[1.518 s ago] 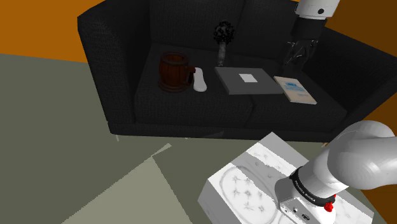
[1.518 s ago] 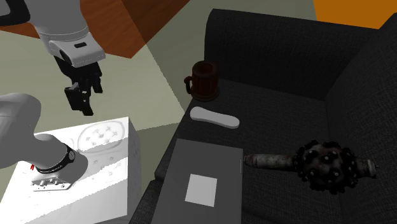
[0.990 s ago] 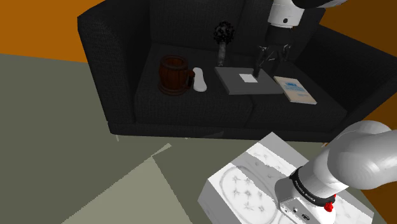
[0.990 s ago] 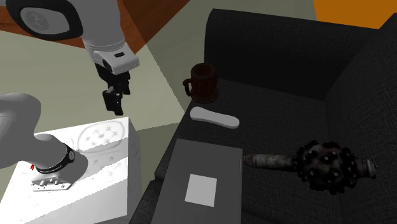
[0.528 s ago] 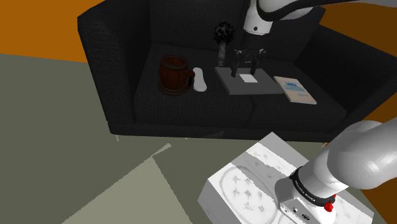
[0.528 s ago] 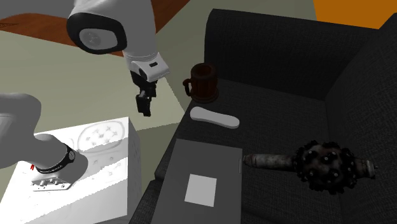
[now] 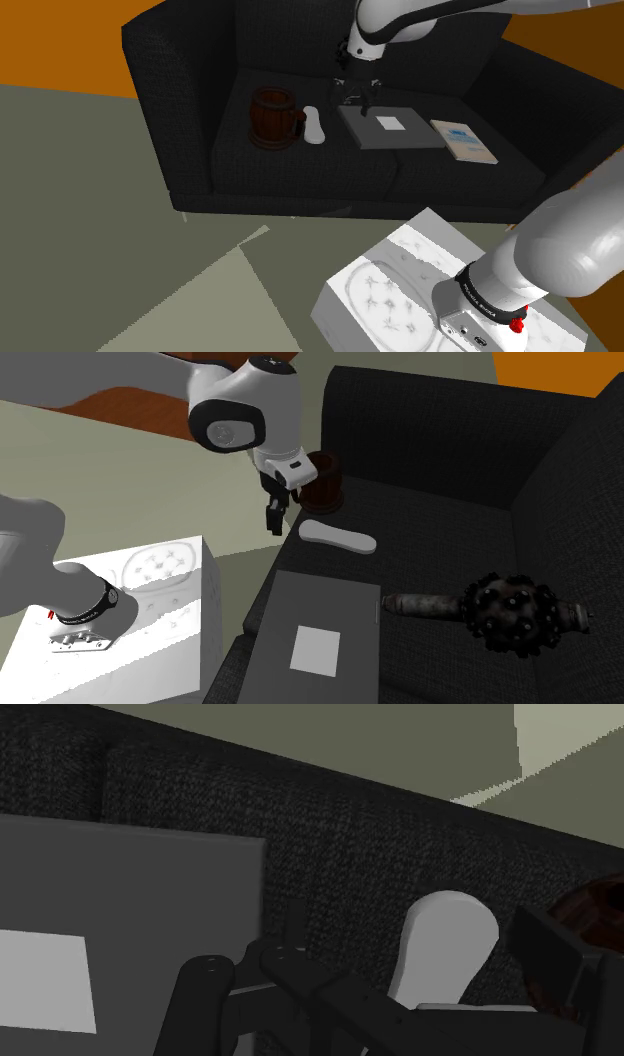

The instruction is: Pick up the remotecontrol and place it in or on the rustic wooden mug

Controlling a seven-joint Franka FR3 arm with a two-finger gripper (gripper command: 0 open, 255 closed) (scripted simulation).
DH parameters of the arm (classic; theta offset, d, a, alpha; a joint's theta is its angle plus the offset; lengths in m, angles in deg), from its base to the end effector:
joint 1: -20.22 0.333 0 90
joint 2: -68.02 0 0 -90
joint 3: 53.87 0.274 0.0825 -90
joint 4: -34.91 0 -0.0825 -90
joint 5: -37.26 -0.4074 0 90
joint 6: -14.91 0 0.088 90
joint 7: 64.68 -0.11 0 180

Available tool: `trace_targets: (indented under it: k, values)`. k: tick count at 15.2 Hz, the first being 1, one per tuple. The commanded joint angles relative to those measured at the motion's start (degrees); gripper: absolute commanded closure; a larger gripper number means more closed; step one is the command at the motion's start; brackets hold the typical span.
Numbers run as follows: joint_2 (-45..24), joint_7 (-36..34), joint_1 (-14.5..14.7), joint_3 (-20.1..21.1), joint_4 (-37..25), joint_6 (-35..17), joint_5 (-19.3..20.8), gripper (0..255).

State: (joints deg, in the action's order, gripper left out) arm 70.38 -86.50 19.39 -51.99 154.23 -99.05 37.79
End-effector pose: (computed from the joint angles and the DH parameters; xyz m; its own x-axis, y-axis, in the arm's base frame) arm 0.5537 0.0096 0.3845 0.9352 -0.3512 -0.0451 -0.3502 -0.9362 0.0284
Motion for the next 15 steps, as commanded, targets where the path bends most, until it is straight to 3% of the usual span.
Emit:
trace_targets:
  k: [1,11,15]
  values:
    - [-4.15,-1.17,-0.06,-0.02,-2.77,-2.00,-0.02,0]
    - [-25.76,-6.45,0.14,-0.66,-24.48,-4.59,-0.20,0]
    - [-27.18,-6.57,0.16,-0.70,-24.05,-6.49,-0.20,0]
